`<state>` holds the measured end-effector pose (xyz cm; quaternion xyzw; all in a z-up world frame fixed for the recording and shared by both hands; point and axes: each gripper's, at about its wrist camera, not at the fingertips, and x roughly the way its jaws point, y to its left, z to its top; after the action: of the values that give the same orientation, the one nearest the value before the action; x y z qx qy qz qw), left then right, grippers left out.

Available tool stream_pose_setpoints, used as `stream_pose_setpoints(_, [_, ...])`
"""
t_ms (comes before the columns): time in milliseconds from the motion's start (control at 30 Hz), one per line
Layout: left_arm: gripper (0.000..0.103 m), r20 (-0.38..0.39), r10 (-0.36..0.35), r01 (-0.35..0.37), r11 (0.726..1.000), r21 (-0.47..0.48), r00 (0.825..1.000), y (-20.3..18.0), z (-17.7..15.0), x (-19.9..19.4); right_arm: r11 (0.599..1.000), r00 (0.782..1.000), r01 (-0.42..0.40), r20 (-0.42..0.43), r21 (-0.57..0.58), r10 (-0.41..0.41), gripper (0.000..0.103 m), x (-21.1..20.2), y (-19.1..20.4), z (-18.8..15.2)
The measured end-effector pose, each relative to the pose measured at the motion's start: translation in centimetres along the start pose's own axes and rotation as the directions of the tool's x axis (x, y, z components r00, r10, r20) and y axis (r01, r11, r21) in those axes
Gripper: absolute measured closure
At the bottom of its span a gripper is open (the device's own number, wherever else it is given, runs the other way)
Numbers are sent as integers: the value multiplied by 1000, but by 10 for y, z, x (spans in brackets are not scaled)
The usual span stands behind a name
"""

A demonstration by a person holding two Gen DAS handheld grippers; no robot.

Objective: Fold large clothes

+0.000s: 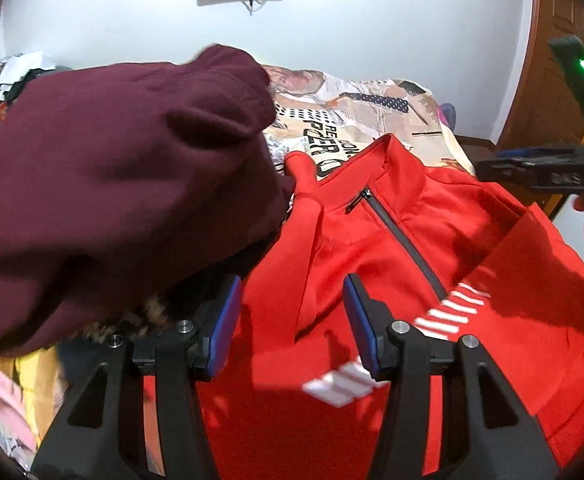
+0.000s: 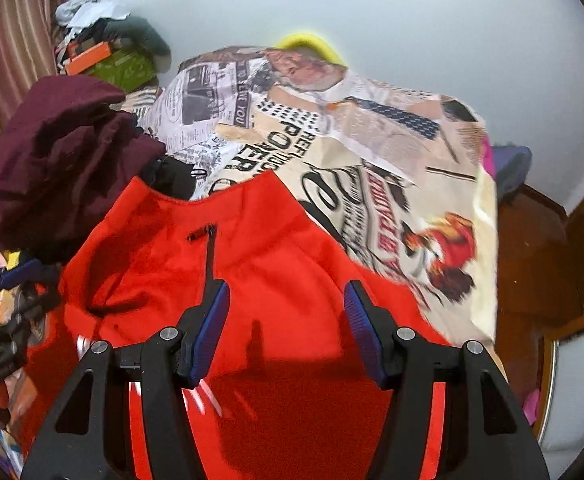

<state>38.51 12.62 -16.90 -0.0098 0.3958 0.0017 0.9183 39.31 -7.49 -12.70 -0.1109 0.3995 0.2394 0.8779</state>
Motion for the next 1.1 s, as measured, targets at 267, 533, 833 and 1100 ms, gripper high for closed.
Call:
stream_pose_setpoints(267, [52,35,30,-32,999,40,999,-11,13,34,998,995,-49,-86,-24,47,48,65,4,37])
stream_pose_setpoints(533, [93,-16,43,-43,999,-4,999,-2,7,67,996,985,-91,-142,19,93,47,111,0,47])
stream_pose_setpoints(833, [100,-21,-53,53,999,12,998,-13,0,37,994,993,-100,-70,-49,96,95,71,22,35])
stream_pose_setpoints(1100, [100,25,-100,99,995,14,995,-15,-13,-29,991,990,-122,63,-56,126,95,-39,29,5])
